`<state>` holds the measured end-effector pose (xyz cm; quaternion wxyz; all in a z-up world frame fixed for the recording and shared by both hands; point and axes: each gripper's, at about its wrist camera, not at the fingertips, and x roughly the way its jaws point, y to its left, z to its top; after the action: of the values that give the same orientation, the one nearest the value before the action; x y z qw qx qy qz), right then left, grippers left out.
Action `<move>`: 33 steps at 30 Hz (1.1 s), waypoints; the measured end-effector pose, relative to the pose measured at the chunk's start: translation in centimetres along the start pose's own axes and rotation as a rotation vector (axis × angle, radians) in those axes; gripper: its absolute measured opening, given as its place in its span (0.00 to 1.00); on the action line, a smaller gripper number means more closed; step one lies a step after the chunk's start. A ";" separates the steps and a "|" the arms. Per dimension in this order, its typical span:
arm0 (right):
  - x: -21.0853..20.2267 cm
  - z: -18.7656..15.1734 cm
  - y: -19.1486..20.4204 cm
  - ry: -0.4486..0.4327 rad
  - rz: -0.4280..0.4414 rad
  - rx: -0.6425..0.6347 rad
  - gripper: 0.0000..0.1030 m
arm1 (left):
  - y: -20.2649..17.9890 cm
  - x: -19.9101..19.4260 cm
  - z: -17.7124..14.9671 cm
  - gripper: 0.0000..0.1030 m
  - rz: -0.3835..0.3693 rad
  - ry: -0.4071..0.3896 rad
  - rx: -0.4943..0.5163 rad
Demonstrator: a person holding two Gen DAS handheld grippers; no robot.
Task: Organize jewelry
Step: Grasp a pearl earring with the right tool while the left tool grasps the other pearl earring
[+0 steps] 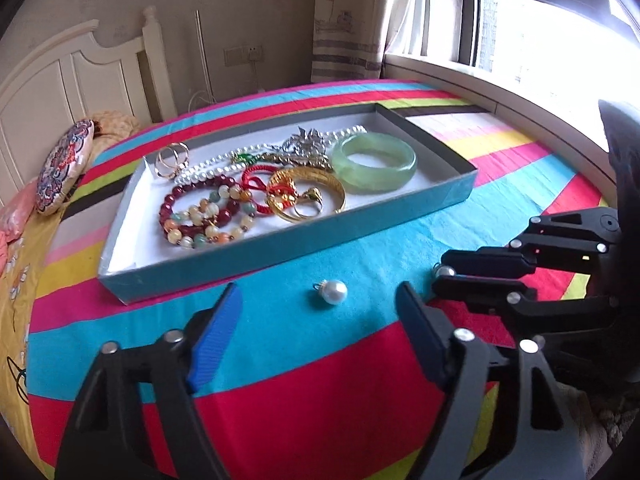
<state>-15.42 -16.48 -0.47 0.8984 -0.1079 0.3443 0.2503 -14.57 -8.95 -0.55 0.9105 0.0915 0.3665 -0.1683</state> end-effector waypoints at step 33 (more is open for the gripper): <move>-0.1 -0.3 0.9 -0.006 -0.002 -0.036 0.15 | -0.3 0.7 -0.1 0.14 -0.009 -0.004 0.005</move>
<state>-16.07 -15.87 -0.65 0.8977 -0.1234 0.3369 0.2558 -14.29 -9.37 -1.08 0.9101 0.0918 0.3649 -0.1737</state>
